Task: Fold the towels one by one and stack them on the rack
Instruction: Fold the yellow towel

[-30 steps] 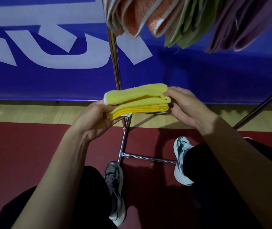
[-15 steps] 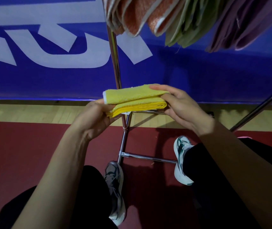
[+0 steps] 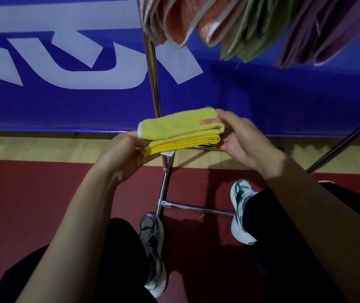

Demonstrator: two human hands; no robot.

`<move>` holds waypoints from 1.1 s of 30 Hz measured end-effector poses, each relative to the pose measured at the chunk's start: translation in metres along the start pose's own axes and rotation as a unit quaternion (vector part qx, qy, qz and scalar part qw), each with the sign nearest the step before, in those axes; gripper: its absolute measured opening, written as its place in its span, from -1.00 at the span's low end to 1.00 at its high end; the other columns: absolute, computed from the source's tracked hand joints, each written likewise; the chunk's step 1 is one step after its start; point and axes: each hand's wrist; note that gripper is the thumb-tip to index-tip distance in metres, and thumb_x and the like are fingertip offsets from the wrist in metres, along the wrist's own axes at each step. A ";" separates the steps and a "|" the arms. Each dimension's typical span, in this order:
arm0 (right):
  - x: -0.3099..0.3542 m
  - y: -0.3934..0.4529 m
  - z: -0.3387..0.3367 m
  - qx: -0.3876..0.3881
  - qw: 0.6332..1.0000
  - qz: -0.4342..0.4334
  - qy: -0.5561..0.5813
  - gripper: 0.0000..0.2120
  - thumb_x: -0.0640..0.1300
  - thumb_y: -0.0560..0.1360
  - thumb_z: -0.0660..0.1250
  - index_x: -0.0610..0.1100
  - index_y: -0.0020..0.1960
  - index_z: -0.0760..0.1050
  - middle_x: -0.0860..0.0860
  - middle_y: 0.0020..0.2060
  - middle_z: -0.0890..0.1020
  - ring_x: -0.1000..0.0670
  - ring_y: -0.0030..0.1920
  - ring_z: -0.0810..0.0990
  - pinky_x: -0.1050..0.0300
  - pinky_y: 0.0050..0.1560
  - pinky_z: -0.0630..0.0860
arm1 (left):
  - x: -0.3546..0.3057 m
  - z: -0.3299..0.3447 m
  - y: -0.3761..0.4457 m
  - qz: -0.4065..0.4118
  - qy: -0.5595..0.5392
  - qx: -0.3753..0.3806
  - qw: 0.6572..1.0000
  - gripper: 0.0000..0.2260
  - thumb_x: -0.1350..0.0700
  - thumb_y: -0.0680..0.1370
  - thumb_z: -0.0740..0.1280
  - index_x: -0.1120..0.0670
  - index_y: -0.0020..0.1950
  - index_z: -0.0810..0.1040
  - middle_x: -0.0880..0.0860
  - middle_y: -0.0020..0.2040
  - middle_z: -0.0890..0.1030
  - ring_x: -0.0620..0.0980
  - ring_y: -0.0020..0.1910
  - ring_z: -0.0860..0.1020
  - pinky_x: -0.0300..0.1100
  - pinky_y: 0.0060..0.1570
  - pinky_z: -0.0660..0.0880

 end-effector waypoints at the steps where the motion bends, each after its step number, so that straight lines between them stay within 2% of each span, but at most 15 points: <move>1: -0.003 0.001 -0.001 -0.007 1.000 -0.001 -0.016 -0.70 -0.10 0.69 0.25 -0.29 0.05 0.67 -0.19 -0.03 0.73 -0.11 0.04 0.71 -0.06 0.23 0.62 | 0.002 -0.001 0.001 0.009 0.046 -0.012 0.999 -0.63 0.47 0.59 0.08 0.30 0.14 0.65 0.34 0.13 0.70 0.21 0.13 0.71 -0.04 0.10 0.68; 3: -0.011 0.002 -0.002 -0.013 0.998 -0.008 -0.057 -0.79 -0.17 0.67 0.29 -0.23 0.06 0.68 -0.16 -0.01 0.74 -0.08 0.06 0.72 -0.06 0.29 0.59 | 0.008 -0.002 0.003 0.031 0.132 -0.019 0.991 -0.63 0.46 0.61 0.09 0.25 0.05 0.69 0.28 0.02 0.73 0.16 0.07 0.72 -0.08 0.02 0.70; 5: -0.017 0.004 -0.004 -0.013 0.997 -0.006 -0.075 -0.85 -0.23 0.64 0.33 -0.15 0.13 0.67 -0.12 0.01 0.73 -0.05 0.04 0.69 0.00 0.25 0.61 | 0.015 -0.001 0.004 0.035 0.183 -0.015 0.982 -0.61 0.45 0.64 0.11 0.16 -0.01 0.70 0.11 -0.09 0.77 0.00 -0.05 0.74 -0.13 -0.04 0.70; 8: -0.014 0.006 -0.005 -0.020 0.999 0.031 -0.030 -0.69 -0.30 0.61 0.34 -0.01 0.28 0.51 -0.10 -0.07 0.71 0.01 -0.13 0.68 0.13 -0.06 0.62 | 0.022 0.000 0.008 0.011 0.172 -0.006 0.985 -0.64 0.41 0.67 0.14 0.13 0.02 0.69 0.07 -0.07 0.77 -0.05 -0.11 0.74 -0.11 -0.04 0.71; 9: -0.012 0.006 -0.004 -0.026 0.998 0.047 -0.015 -0.69 -0.31 0.60 0.34 -0.04 0.28 0.47 -0.09 -0.12 0.70 0.02 -0.19 0.66 0.15 -0.15 0.60 | 0.022 0.000 0.009 0.004 0.164 -0.003 0.986 -0.66 0.41 0.67 0.14 0.15 0.02 0.68 0.08 -0.07 0.76 -0.03 -0.09 0.73 -0.10 -0.03 0.71; 11: -0.008 0.003 -0.004 -0.033 0.996 0.081 0.003 -0.86 -0.34 0.57 0.33 -0.17 0.09 0.50 -0.09 -0.26 0.62 0.00 -0.25 0.61 0.16 -0.26 0.54 | 0.021 0.001 0.008 -0.002 0.160 -0.001 0.987 -0.69 0.42 0.66 0.16 0.20 0.00 0.68 0.10 -0.09 0.75 0.01 -0.07 0.71 -0.09 -0.02 0.71; 13: -0.004 0.000 -0.008 -0.046 0.992 0.116 0.024 -0.87 -0.34 0.49 0.35 -0.14 -0.12 0.47 -0.08 -0.32 0.50 -0.03 -0.30 0.55 0.13 -0.26 0.48 | 0.017 0.003 0.006 0.001 0.157 0.003 0.988 -0.76 0.38 0.63 0.20 0.22 -0.03 0.66 0.11 -0.11 0.72 0.03 -0.07 0.68 -0.07 -0.05 0.70; 15: -0.001 -0.005 -0.010 -0.057 0.989 0.132 0.038 -0.82 -0.30 0.37 0.37 -0.11 -0.09 0.46 -0.09 -0.28 0.48 -0.06 -0.29 0.55 0.08 -0.20 0.50 | 0.014 0.003 0.003 -0.012 0.123 0.025 0.992 -0.81 0.18 0.64 0.22 0.19 0.02 0.62 0.10 -0.08 0.69 0.04 -0.07 0.66 0.00 0.01 0.65; 19: 0.005 -0.014 -0.013 -0.050 0.994 0.079 0.056 -0.64 -0.31 0.34 0.31 -0.10 0.12 0.49 -0.13 -0.16 0.55 -0.12 -0.19 0.60 0.02 -0.14 0.55 | 0.013 0.004 0.001 -0.034 0.137 0.056 0.988 -0.43 -0.29 0.67 0.16 0.16 0.20 0.70 0.11 0.09 0.75 0.04 0.03 0.72 0.03 0.13 0.63; 23: 0.012 -0.035 -0.019 -0.004 0.999 0.019 -0.041 -0.73 -0.34 0.46 0.22 -0.12 0.10 0.52 -0.07 -0.19 0.56 -0.04 -0.15 0.57 0.12 -0.19 0.50 | 0.026 0.015 0.000 -0.007 0.169 0.018 0.985 -0.57 -0.10 0.63 0.40 0.30 0.03 0.66 0.16 0.00 0.76 0.11 0.03 0.72 0.02 0.05 0.68; 26: 0.013 -0.056 -0.031 0.004 0.999 0.018 -0.027 -0.63 -0.43 0.52 0.11 -0.14 0.18 0.53 -0.07 -0.14 0.64 0.00 -0.15 0.64 0.17 -0.19 0.59 | 0.026 0.022 -0.010 0.027 0.182 0.044 0.982 -0.46 -0.12 0.48 0.56 0.39 -0.01 0.59 0.32 -0.02 0.68 0.21 0.00 0.65 0.25 0.18 0.63; 28: 0.018 -0.071 -0.036 0.008 1.000 0.008 -0.010 -0.62 -0.41 0.54 0.10 -0.16 0.23 0.53 -0.10 -0.04 0.66 -0.03 -0.06 0.66 0.10 -0.07 0.64 | 0.026 0.030 -0.019 0.076 0.202 0.058 0.975 -0.62 -0.02 0.51 0.56 0.29 -0.08 0.56 0.26 -0.07 0.64 0.20 -0.07 0.61 0.35 0.16 0.56; 30: 0.026 -0.083 -0.037 -0.006 1.000 -0.010 -0.004 -0.73 -0.33 0.60 0.14 -0.21 0.18 0.56 -0.12 0.00 0.67 -0.04 0.00 0.67 0.03 0.07 0.64 | 0.025 0.037 -0.030 0.123 0.205 0.064 0.969 -0.81 0.13 0.57 0.50 0.20 0.03 0.56 0.17 -0.02 0.70 0.18 -0.06 0.67 0.26 0.05 0.65; 31: 0.029 -0.088 -0.037 -0.027 1.000 -0.014 -0.005 -0.78 -0.25 0.65 0.18 -0.24 0.14 0.58 -0.13 0.02 0.69 -0.04 0.03 0.69 0.01 0.13 0.63 | 0.024 0.042 -0.037 0.141 0.197 0.076 0.967 -0.79 0.17 0.59 0.47 0.21 0.15 0.54 0.13 0.02 0.73 0.13 -0.02 0.70 0.13 -0.01 0.65; 33: 0.035 -0.096 -0.037 -0.070 0.997 -0.021 -0.028 -0.70 -0.03 0.69 0.25 -0.23 0.17 0.62 -0.14 0.09 0.73 -0.04 0.13 0.71 0.02 0.23 0.61 | 0.021 0.051 -0.050 0.172 0.177 0.106 0.963 -0.69 0.24 0.60 0.44 0.25 0.30 0.44 0.07 0.07 0.72 0.07 0.02 0.71 -0.03 -0.06 0.64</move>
Point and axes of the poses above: each hand's wrist, its own y-axis towards the middle knuckle, its own z-axis out of the palm, x = y × z
